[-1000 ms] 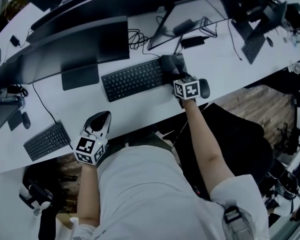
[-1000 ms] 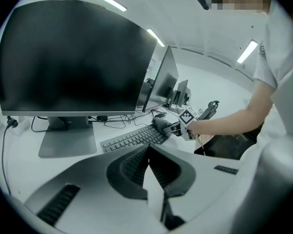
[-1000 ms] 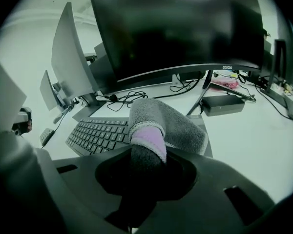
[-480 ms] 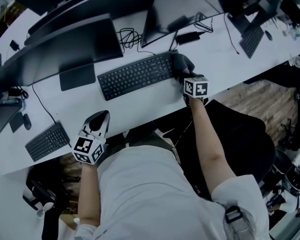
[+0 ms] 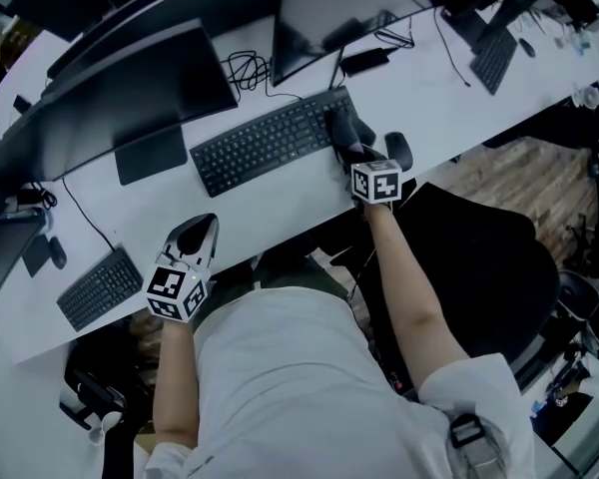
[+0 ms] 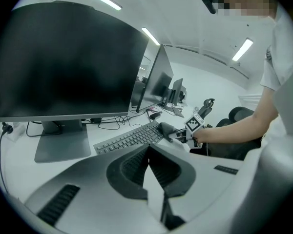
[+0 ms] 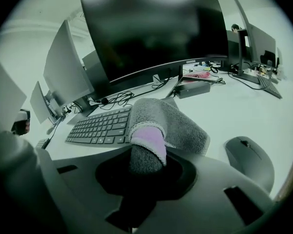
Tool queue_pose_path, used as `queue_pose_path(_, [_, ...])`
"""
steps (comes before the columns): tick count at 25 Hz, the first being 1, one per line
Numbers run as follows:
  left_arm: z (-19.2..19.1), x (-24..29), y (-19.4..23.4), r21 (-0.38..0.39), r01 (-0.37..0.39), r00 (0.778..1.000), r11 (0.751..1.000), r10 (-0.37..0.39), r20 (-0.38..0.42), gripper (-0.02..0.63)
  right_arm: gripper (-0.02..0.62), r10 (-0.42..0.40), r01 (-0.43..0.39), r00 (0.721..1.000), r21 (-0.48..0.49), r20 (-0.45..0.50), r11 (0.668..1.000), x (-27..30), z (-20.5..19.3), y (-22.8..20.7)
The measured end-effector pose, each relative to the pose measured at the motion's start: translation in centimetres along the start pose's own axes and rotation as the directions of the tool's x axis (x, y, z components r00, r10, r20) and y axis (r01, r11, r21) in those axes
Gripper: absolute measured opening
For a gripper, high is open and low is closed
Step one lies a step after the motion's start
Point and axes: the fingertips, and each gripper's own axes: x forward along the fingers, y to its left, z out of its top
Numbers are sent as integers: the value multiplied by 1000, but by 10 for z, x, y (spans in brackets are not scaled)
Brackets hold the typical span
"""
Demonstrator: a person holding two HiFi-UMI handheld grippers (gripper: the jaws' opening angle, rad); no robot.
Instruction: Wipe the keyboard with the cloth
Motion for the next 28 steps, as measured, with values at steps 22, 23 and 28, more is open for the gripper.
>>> queue_pose_path(22, [-5,-47,52,48,17,1000,999,-18,9,2,91,33,-60,992,-236,-119,970,42,-26,155])
queue_pose_path(23, [-6,-49,55,48,19,1000,999,-20,9,2,91,34,-62,992,-237,-123,970,44,-27,161])
queue_pose_path(28, [-15,-60,72,51,31,1000,998,-31,6,2,91,44,-79,989,-252,-143,965,51,-30,194])
